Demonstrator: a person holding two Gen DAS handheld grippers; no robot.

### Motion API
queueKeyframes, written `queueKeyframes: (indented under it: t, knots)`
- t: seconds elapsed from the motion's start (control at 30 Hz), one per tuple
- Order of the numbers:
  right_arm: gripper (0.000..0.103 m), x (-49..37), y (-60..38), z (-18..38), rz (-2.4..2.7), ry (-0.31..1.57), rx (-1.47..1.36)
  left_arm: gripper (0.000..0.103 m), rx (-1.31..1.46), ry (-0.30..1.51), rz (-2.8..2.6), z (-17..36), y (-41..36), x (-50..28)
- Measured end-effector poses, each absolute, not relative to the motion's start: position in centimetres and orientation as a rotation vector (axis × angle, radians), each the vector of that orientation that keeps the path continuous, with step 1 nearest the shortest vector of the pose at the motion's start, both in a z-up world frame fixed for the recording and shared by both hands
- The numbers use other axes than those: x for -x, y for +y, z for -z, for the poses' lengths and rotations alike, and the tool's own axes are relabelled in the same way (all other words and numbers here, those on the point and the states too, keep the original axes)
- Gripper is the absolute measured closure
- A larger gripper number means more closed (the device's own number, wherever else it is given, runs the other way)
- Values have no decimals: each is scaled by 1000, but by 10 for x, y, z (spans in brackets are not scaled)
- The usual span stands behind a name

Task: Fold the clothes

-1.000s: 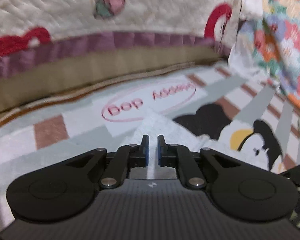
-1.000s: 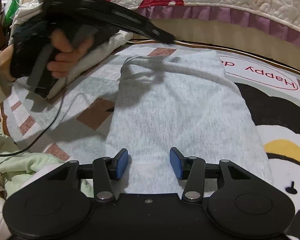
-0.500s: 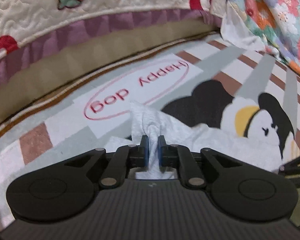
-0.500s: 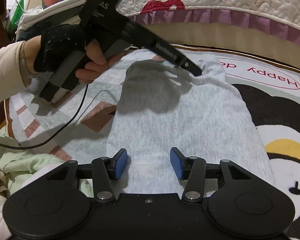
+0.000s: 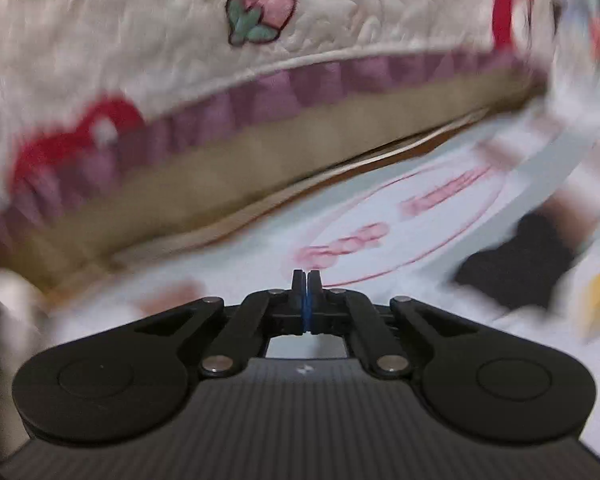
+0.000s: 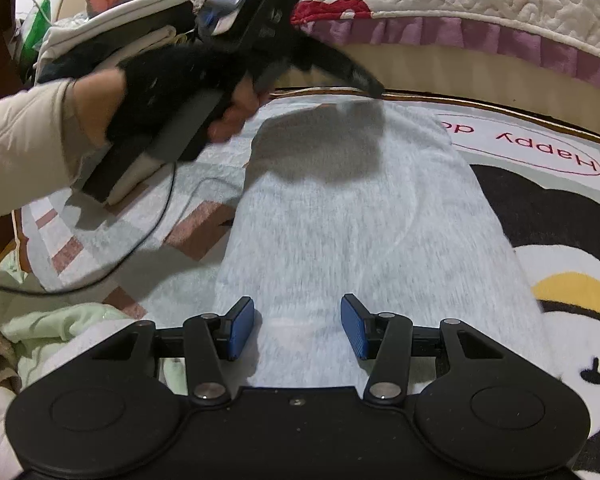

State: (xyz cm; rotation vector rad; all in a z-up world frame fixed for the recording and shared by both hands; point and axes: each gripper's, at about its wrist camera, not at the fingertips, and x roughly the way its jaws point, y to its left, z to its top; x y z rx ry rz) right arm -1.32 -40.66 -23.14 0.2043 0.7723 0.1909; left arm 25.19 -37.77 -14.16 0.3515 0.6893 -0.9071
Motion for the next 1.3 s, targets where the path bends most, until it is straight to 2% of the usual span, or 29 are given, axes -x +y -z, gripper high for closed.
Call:
queueKeyframes:
  t: [0.07, 0.13, 0.2, 0.27, 0.33, 0.37, 0.47, 0.53, 0.57, 0.67, 0.7, 0.9, 1.03, 1.2, 1.3]
  knots:
    - [50, 12, -408, 230, -190, 777, -212, 100, -328, 707, 1032, 128, -380, -248]
    - [50, 10, -413, 225, -187, 785, -229, 90, -363, 747, 1098, 127, -392, -242]
    - [50, 11, -423, 215, -142, 753, -241, 57, -406, 808, 1108, 135, -408, -238]
    - [50, 14, -436, 205, -68, 702, -253, 50, -491, 827, 1052, 150, -424, -234]
    - [44, 11, -453, 206, -13, 708, -281, 54, -577, 814, 1001, 165, -437, -229]
    - [44, 8, -460, 209, 9, 721, -289, 92, -593, 796, 1014, 170, -440, -226]
    - [42, 5, -462, 227, 30, 748, -261, 96, -671, 697, 1026, 171, -444, -215]
    - [29, 7, -457, 237, 18, 738, -233, 96, -666, 630, 980, 167, -443, -218]
    - [29, 8, -453, 240, 13, 727, -209, 103, -651, 589, 897, 166, -440, -226]
    - [28, 11, -453, 245, 9, 711, -220, 103, -621, 525, 709, 162, -430, -263]
    - [28, 12, -455, 245, 8, 710, -229, 103, -487, 619, 741, 154, -417, -279]
    - [28, 4, -461, 236, 1, 770, -209, 97, -187, 735, 871, 126, -330, -259]
    - [28, 1, -456, 213, -30, 738, -220, 84, -51, 821, 890, 137, -271, -230]
    - [29, -6, -422, 203, -123, 729, -163, 82, 70, 914, 877, 176, -221, -210]
    - [29, -15, -394, 212, -151, 789, -41, 82, 232, 992, 904, 199, -213, -215]
